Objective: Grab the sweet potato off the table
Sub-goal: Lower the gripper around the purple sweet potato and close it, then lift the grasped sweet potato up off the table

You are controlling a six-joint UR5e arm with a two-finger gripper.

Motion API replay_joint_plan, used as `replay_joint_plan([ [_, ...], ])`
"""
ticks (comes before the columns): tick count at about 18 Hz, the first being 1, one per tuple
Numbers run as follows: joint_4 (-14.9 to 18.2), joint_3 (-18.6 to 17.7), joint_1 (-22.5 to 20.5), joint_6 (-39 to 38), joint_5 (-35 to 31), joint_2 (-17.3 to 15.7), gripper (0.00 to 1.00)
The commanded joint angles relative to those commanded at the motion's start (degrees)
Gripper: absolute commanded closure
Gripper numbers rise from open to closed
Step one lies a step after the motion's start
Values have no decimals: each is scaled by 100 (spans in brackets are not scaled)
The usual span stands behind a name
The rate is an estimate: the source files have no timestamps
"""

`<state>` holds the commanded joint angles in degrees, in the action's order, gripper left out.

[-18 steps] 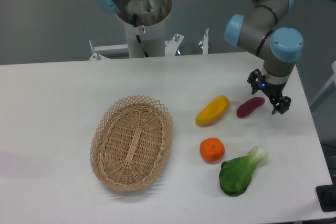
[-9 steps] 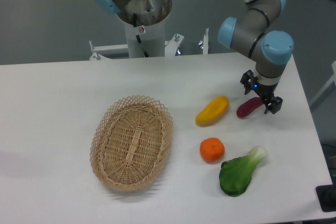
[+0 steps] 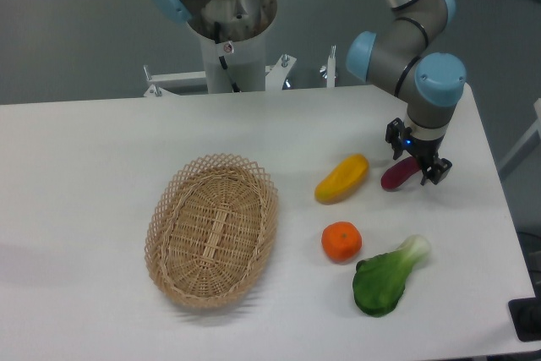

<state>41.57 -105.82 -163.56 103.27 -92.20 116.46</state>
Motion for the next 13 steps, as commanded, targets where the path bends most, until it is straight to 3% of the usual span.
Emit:
replay_joint_plan([
  [4, 9, 17, 0, 9, 0, -9, 64],
  [8, 0, 44, 0, 61, 0, -26, 64],
  [13, 79, 465, -26, -8, 280, -193, 64],
])
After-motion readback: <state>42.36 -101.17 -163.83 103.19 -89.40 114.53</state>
